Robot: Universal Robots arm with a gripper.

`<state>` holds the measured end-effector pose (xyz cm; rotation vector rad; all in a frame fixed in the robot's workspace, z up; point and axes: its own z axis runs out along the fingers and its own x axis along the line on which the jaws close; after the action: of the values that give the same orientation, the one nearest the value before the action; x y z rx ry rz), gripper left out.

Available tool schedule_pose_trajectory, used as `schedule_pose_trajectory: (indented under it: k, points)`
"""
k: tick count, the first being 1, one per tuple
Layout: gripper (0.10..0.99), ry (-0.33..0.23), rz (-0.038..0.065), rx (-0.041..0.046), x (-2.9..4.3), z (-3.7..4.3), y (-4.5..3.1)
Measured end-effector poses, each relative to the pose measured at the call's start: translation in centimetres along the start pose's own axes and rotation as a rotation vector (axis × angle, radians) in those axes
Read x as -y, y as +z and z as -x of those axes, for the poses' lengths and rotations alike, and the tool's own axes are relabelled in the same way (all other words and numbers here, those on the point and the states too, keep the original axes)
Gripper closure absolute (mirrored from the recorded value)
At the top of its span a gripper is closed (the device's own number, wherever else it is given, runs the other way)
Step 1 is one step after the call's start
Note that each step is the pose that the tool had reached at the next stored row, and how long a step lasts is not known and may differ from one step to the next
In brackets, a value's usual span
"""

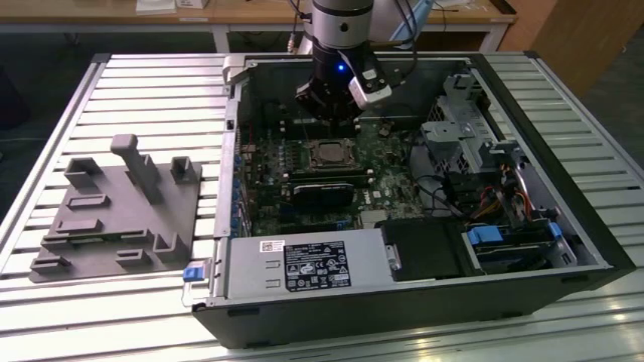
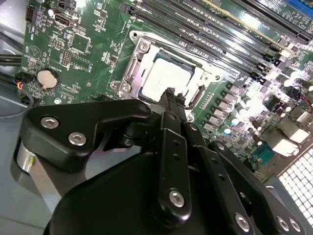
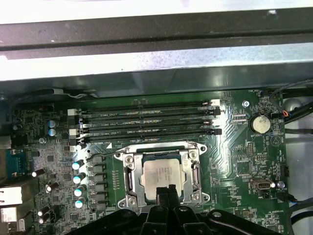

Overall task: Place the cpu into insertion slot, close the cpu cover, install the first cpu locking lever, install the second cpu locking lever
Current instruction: 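Install the first cpu locking lever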

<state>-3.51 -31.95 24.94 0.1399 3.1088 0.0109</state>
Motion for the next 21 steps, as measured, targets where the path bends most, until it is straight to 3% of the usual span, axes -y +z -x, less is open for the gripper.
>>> schedule_pose_trajectory:
  k: [12,21]
  points:
    - [0.980,0.000,0.000,0.0001,0.00,-0.11,0.00]
    - [0.980,0.000,0.000,0.0001,0.14,-1.50,-0.05]
